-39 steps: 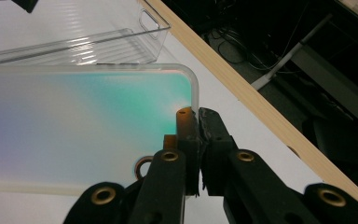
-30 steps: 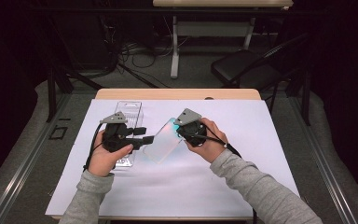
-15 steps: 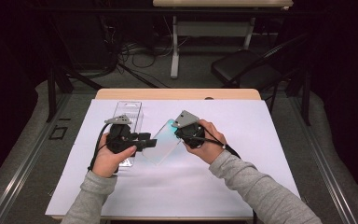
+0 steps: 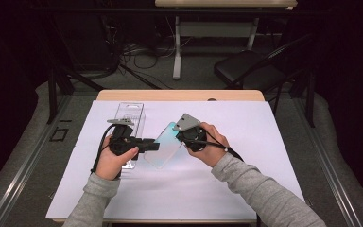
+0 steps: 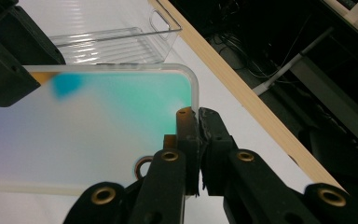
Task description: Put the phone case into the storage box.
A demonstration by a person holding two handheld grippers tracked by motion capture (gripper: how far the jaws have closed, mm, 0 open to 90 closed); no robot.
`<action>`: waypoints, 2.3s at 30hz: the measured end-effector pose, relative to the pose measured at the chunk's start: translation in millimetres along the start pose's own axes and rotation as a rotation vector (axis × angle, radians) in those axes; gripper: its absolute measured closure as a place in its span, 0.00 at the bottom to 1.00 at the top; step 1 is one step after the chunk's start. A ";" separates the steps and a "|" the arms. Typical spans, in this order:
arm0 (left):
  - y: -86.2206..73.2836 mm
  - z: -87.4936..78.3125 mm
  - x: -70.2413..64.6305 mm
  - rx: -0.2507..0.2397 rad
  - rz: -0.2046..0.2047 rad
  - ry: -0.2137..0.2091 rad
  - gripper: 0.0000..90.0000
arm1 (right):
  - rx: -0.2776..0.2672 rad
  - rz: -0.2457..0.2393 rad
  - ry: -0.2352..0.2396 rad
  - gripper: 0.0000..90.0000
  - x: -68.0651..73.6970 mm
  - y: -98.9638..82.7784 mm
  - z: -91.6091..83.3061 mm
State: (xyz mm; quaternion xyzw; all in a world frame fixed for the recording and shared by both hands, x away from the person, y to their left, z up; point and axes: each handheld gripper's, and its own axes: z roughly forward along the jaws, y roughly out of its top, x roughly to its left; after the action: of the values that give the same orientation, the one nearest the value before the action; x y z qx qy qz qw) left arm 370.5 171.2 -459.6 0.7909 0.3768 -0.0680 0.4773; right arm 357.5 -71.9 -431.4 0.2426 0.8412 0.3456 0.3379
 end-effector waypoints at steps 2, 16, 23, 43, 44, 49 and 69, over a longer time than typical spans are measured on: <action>-0.5 0.6 0.9 0.009 -0.026 -0.009 0.70 | 0.000 -0.002 -0.001 0.97 0.8 0.0 0.1; -1.6 3.0 1.7 0.029 -0.030 0.003 0.81 | -0.002 -0.005 0.004 0.97 2.9 0.0 0.6; -2.2 3.4 2.8 0.028 -0.034 0.001 0.86 | -0.002 -0.011 0.010 0.97 3.4 0.2 1.3; -2.5 3.2 3.8 0.034 -0.015 -0.015 0.89 | 0.001 -0.005 0.019 0.98 3.0 -0.1 2.0; -2.5 3.2 3.8 0.035 -0.015 -0.016 0.89 | 0.001 -0.004 0.021 0.98 2.9 -0.1 2.1; -2.5 3.3 3.7 0.043 -0.005 -0.024 0.90 | 0.001 -0.010 0.028 0.98 2.3 -0.6 2.6; -2.5 2.3 4.4 0.047 0.012 -0.023 0.90 | 0.004 -0.005 0.040 0.98 1.6 -0.4 3.4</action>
State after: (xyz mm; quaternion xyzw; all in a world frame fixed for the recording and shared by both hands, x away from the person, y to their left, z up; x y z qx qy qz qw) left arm 372.5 172.4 -464.7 0.8035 0.3647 -0.0828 0.4631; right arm 358.9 -69.7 -434.2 0.2344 0.8491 0.3477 0.3213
